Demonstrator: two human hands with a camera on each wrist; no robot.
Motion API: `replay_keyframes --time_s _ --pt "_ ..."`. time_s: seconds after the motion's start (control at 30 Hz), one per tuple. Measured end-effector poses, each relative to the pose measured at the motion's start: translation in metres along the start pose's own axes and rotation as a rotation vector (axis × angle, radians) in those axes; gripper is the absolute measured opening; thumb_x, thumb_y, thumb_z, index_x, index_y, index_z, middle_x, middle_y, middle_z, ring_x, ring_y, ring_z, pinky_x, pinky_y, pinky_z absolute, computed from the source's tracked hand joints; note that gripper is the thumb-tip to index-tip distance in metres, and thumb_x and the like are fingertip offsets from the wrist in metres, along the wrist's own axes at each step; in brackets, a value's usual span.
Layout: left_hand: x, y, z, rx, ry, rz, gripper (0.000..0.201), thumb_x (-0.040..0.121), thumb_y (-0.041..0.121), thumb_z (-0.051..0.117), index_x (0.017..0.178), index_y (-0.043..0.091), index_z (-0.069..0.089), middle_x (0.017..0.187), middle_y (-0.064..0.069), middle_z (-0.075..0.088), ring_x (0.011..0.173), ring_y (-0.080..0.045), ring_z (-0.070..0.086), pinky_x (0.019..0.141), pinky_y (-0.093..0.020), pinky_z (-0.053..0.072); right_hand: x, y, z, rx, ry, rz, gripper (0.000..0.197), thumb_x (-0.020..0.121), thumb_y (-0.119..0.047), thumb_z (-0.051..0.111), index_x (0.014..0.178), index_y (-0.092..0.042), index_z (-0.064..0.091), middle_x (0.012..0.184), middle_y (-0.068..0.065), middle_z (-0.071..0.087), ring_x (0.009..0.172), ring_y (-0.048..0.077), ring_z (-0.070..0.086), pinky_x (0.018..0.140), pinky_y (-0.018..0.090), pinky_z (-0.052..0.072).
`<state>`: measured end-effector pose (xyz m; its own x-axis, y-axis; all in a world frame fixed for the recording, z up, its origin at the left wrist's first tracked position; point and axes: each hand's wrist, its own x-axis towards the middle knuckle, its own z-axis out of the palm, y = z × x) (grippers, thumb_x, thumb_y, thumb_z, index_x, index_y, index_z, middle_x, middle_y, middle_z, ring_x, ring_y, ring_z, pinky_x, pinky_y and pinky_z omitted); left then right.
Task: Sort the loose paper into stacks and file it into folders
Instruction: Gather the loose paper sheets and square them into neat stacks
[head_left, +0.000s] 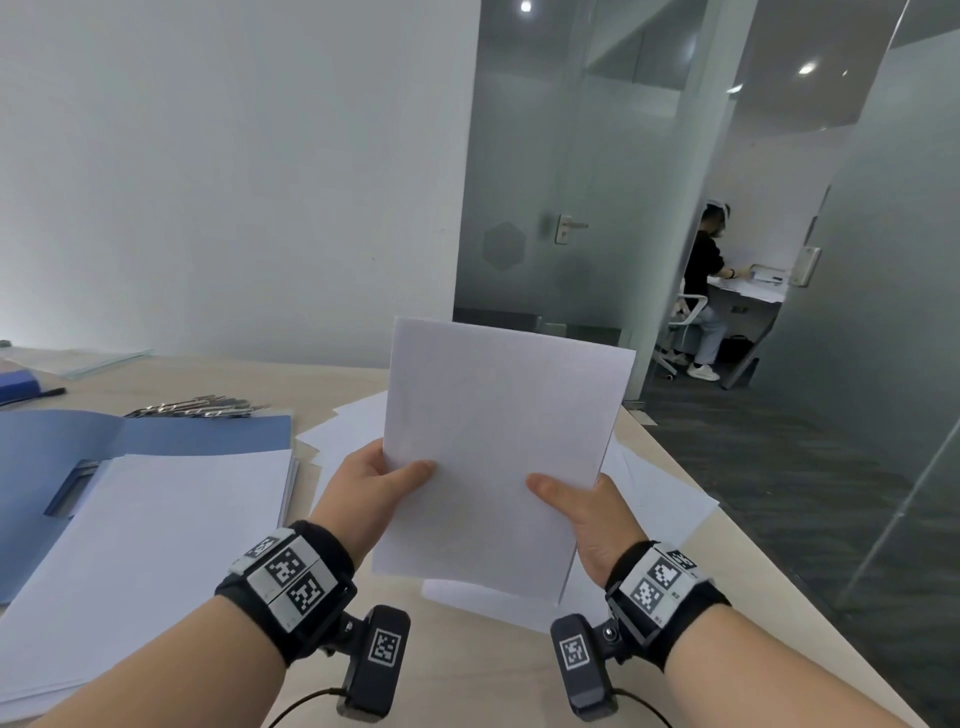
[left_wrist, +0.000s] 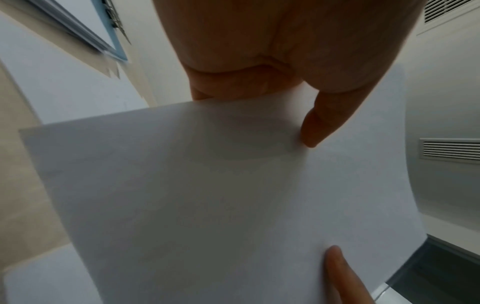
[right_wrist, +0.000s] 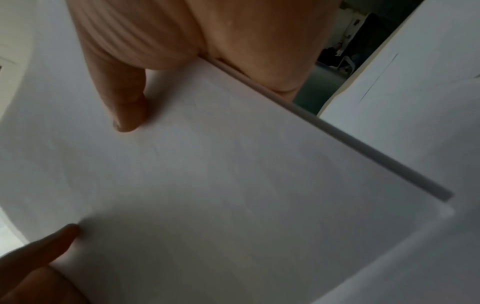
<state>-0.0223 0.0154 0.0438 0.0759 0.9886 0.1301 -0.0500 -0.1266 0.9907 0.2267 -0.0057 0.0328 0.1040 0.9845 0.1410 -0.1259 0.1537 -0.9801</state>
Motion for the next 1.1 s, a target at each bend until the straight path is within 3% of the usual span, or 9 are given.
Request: replay_keyframes --time_s 0.17,0.27,0.4,0.47,0.6,0.7,0.87,1.0,1.1 --pt "-0.004 -0.016 -0.003 0.114 -0.018 -0.12 0.042 0.068 0.025 0.063 0.108 0.015 0.071 0.102 -0.002 0.078 0.1 -0.025 0.072 0.095 -0.045 0.055 -0.007 0.008 -0.006 -0.177 -0.077 0.051 0.029 0.078 -0.014 0.084 0.105 -0.012 0.076 0.108 0.007 0.078 0.105 0.025 0.073 0.097 0.041 0.054" --pt "-0.008 -0.03 -0.008 0.238 -0.064 -0.2 0.027 0.083 0.019 0.057 0.107 0.017 0.069 0.104 -0.001 0.076 0.102 -0.024 0.07 0.096 -0.044 0.054 -0.01 0.014 -0.007 -0.251 -0.093 0.088 0.025 0.085 -0.008 0.079 0.108 -0.016 0.074 0.108 0.001 0.078 0.104 0.017 0.073 0.1 0.039 0.053" --pt "-0.01 -0.029 -0.023 0.249 -0.07 -0.208 0.04 0.073 0.024 0.05 0.107 0.022 0.072 0.101 0.001 0.078 0.098 -0.022 0.073 0.094 -0.048 0.056 -0.002 0.011 0.006 -0.3 -0.085 0.109 0.018 0.087 -0.01 0.076 0.105 -0.013 0.075 0.103 0.002 0.079 0.099 0.019 0.074 0.098 0.042 0.055" --pt "-0.011 -0.024 -0.038 0.243 -0.024 -0.209 0.037 0.079 0.022 0.05 0.11 0.022 0.07 0.101 0.0 0.078 0.097 -0.023 0.074 0.093 -0.047 0.057 0.004 0.01 0.022 -0.279 -0.085 0.103 0.018 0.088 -0.009 0.075 0.106 -0.014 0.074 0.102 0.002 0.079 0.098 0.021 0.075 0.096 0.042 0.056" --pt "-0.017 -0.017 -0.082 0.302 0.096 -0.224 0.024 0.09 0.014 0.052 0.108 0.021 0.067 0.099 -0.004 0.077 0.09 -0.027 0.074 0.088 -0.047 0.059 0.012 0.016 0.063 -0.259 -0.117 0.199 0.029 0.082 -0.023 0.058 0.109 -0.011 0.064 0.091 0.005 0.07 0.081 0.024 0.066 0.075 0.039 0.052" --pt "-0.025 -0.02 -0.125 0.385 0.174 -0.272 0.02 0.096 0.011 0.051 0.106 0.023 0.063 0.101 -0.006 0.075 0.09 -0.03 0.073 0.088 -0.051 0.058 0.016 0.031 0.099 -0.295 -0.143 0.259 0.034 0.076 -0.021 0.051 0.105 -0.008 0.062 0.086 0.008 0.057 0.077 0.026 0.051 0.07 0.042 0.042" --pt "-0.05 -0.021 -0.19 0.5 0.294 -0.36 0.023 0.094 0.018 0.054 0.115 0.028 0.056 0.101 -0.006 0.073 0.087 -0.029 0.073 0.083 -0.047 0.061 0.018 0.05 0.17 -0.341 -0.262 0.284 0.023 0.089 -0.01 0.054 0.102 -0.02 0.07 0.086 0.009 0.067 0.073 0.026 0.053 0.06 0.034 0.038" --pt "-0.069 -0.013 -0.229 0.58 0.372 -0.413 0.026 0.094 0.018 0.057 0.12 0.023 0.057 0.095 -0.004 0.074 0.084 -0.025 0.073 0.08 -0.038 0.059 0.014 0.06 0.218 -0.375 -0.343 0.316 0.023 0.092 -0.006 0.054 0.106 -0.018 0.068 0.086 0.01 0.07 0.057 0.02 0.052 0.048 0.024 0.03" --pt "-0.08 -0.01 -0.25 0.6 0.404 -0.439 0.028 0.093 0.016 0.059 0.122 0.018 0.059 0.093 -0.001 0.072 0.083 -0.022 0.071 0.078 -0.033 0.056 0.009 0.068 0.245 -0.391 -0.367 0.318 0.02 0.092 -0.006 0.056 0.104 -0.015 0.068 0.085 0.007 0.072 0.051 0.015 0.054 0.044 0.022 0.032"
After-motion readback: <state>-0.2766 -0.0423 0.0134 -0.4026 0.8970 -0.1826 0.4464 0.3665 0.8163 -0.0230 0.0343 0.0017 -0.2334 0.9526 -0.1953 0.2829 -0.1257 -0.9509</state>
